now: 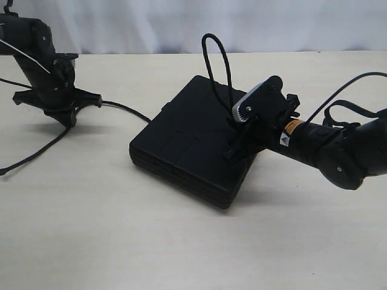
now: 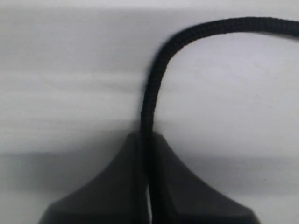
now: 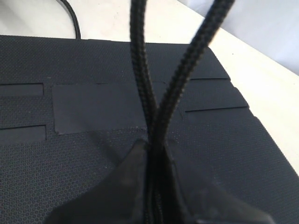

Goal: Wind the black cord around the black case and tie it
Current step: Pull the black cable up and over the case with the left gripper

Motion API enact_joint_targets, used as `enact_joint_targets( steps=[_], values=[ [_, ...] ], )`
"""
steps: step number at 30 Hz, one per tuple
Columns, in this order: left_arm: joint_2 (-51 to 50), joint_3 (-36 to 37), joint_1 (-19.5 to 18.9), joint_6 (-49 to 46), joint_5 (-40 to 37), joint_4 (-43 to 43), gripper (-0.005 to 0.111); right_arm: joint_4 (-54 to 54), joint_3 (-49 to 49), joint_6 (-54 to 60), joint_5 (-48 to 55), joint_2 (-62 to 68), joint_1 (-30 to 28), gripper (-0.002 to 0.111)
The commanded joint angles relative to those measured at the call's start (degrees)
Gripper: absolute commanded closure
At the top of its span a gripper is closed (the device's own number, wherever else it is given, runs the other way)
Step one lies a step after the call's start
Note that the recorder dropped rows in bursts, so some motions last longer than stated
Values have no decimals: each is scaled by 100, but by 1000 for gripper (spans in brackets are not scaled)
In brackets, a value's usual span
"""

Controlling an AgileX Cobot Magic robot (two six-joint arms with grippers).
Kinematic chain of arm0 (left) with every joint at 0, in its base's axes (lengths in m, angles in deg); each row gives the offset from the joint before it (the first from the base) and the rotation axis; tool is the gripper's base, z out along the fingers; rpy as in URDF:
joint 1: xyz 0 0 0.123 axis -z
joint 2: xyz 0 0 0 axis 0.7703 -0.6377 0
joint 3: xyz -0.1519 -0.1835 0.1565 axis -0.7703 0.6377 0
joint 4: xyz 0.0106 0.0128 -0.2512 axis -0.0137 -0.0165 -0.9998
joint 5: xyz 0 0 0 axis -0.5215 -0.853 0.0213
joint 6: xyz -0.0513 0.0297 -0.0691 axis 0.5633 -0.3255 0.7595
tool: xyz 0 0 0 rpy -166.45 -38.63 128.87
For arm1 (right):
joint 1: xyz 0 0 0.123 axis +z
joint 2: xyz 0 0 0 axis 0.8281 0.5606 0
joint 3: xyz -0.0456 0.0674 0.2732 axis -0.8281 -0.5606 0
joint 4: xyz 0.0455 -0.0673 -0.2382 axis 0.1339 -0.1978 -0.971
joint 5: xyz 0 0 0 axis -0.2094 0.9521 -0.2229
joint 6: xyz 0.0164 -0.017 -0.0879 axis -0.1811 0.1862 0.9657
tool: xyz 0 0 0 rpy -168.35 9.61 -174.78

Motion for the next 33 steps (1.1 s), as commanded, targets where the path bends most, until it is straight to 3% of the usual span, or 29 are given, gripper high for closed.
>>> enact_joint_targets(
  steps=[1,15,18,23,26,33],
  values=[
    [-108,114,1,27,-121,-761,107,-25,19,-17,6,-1,-6,104],
    [739,114,1,27,439,-3212,107,-366,19,-17,6,-1,-6,104],
    [914,114,1,27,728,-3722,107,-1031,19,-17,6,-1,-6,104],
    [957,114,1,55,874,-5579,107,-1759,19,-161,9,-1,5,104],
    [957,114,1,97,976,-6202,107,-2125,19,-161,6,-1,5,104],
    [957,114,1,549,1112,-6484,107,-3034,19,-161,-6,-1,5,104]
  ],
)
